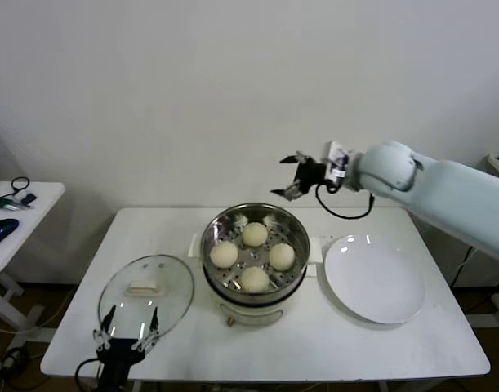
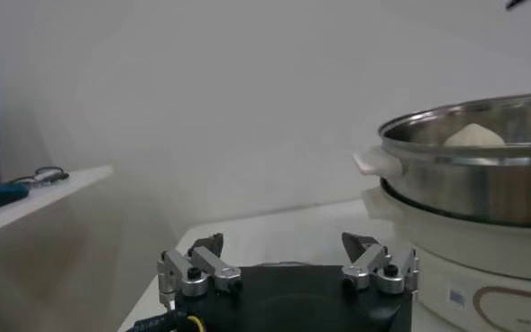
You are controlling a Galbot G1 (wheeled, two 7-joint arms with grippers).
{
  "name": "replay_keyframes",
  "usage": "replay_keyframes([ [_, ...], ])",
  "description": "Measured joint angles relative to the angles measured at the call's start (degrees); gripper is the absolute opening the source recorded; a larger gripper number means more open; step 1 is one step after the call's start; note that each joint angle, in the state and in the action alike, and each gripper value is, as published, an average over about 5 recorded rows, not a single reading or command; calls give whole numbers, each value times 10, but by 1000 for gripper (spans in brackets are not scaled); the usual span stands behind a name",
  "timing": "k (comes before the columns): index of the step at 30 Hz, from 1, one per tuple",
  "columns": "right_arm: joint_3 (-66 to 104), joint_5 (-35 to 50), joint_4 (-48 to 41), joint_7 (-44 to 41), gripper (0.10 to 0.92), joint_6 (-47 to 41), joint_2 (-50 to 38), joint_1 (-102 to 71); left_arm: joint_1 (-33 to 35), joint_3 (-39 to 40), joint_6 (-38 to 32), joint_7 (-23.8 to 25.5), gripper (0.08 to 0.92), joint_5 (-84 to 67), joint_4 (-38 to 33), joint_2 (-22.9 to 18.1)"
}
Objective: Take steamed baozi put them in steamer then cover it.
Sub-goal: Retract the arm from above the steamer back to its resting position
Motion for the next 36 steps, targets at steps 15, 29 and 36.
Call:
replay_keyframes([
  [15,572,-42,52,121,823,119,15,-570,-22,1,-6,0,823,9,10,15],
  [29,830,-103,40,109,823,292,171,-949,-48,-33,-63,-42,823,145,28,34],
  [36,843,-131,27,102,823,348,232,-1004,-59,-68,-96,-104,823,318,67,54],
])
